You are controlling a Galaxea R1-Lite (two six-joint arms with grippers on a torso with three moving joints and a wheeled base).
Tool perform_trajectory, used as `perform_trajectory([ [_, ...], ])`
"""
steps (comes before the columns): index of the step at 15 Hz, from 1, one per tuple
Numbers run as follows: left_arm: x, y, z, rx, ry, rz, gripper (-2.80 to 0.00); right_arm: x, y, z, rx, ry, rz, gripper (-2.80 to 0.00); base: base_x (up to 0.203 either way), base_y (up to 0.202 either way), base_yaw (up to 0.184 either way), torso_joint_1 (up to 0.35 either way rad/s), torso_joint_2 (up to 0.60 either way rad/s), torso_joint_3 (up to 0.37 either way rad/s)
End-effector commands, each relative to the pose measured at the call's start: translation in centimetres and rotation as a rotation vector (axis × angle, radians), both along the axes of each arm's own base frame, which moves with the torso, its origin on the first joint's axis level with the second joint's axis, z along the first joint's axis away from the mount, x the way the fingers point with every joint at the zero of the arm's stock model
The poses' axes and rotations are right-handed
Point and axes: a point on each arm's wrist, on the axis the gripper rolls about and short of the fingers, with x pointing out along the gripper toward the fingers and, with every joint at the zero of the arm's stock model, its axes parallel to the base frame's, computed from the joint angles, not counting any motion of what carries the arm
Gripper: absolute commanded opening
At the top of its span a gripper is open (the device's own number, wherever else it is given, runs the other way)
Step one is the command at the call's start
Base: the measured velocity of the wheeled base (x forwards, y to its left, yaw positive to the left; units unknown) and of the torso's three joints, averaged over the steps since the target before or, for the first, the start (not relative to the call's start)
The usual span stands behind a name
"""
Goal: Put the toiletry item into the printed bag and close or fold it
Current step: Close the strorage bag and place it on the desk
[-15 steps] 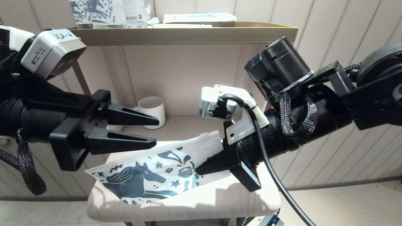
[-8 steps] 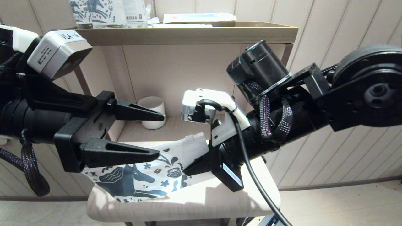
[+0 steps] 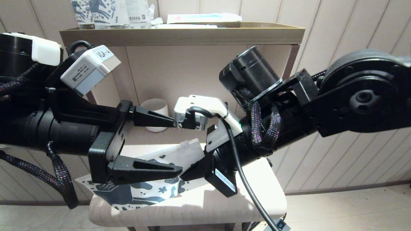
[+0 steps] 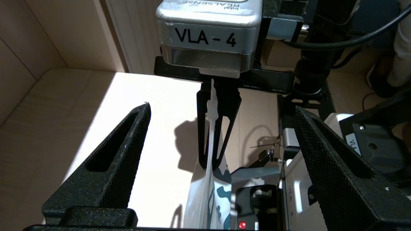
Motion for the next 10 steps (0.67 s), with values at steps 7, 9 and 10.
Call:
perform_trajectory([
  [7,0.13,-0.12,-0.15,0.009,-0.003,0.020,0.00,0.06,0.13,-0.01,-0.001,-0.001,0.004,-2.80,0.000,0.000,0.000,0.000,0.00,0.000],
  [9,0.47,-0.33,-0.34,0.015,-0.007,0.036,0.00,0.06,0.13,-0.01,-0.001,-0.001,0.004,-2.80,0.000,0.000,0.000,0.000,0.00,0.000],
  [10,0.60,-0.41,-0.36,0.019,-0.012,0.054,0.00,0.06,0.13,0.03,0.000,-0.002,0.004,-2.80,0.000,0.000,0.000,0.000,0.00,0.000],
])
